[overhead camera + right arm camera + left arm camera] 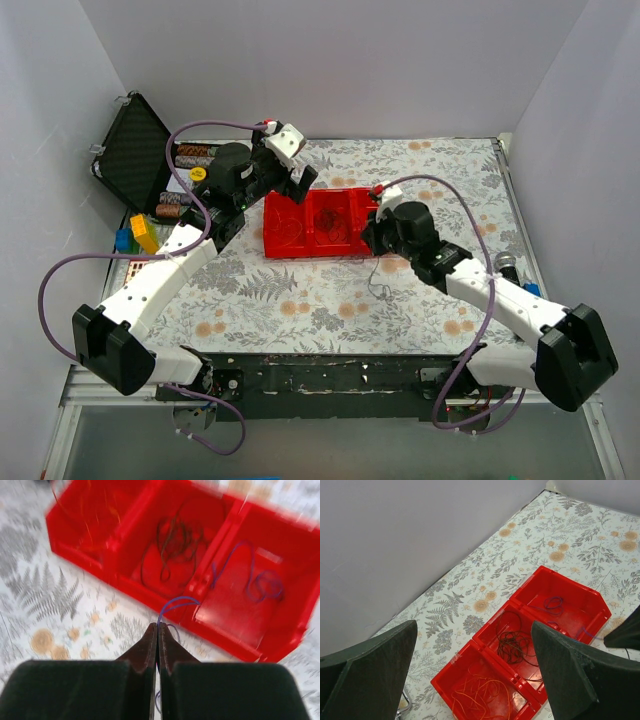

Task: Untangle the cables

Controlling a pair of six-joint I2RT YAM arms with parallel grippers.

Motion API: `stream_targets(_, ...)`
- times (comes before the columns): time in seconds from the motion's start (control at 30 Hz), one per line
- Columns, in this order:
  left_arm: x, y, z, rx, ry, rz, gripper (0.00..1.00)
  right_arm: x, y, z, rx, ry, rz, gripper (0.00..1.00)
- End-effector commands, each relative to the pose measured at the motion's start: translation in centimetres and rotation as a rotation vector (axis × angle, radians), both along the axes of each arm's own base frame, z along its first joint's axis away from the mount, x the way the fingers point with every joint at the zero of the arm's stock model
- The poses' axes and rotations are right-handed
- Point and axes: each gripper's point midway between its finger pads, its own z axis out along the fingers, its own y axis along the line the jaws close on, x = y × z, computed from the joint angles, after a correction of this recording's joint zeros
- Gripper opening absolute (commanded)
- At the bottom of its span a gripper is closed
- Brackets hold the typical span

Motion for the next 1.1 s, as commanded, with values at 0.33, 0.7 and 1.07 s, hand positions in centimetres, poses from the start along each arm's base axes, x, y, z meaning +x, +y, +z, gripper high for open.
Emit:
stream_targets(0.33,-1.8,0.7,4.0,-0.054,-0.083,-0.015,0.98,7.4,-1.6,22.8,0.128,-0.494,-0.172,0.01)
stream_targets(0.7,-2.1,0.5,4.3,-0.07,-0.07,-0.028,0.98,10.5,-2.5,20.1,0.081,-0.506,-0.239,0.01)
stream_targets(1.07,-2.3,0.2,3.7,-0.057,-0.056,-0.05,0.98,11.8,-4.2,12.8,0.006,-0.456,-0.313,0.01)
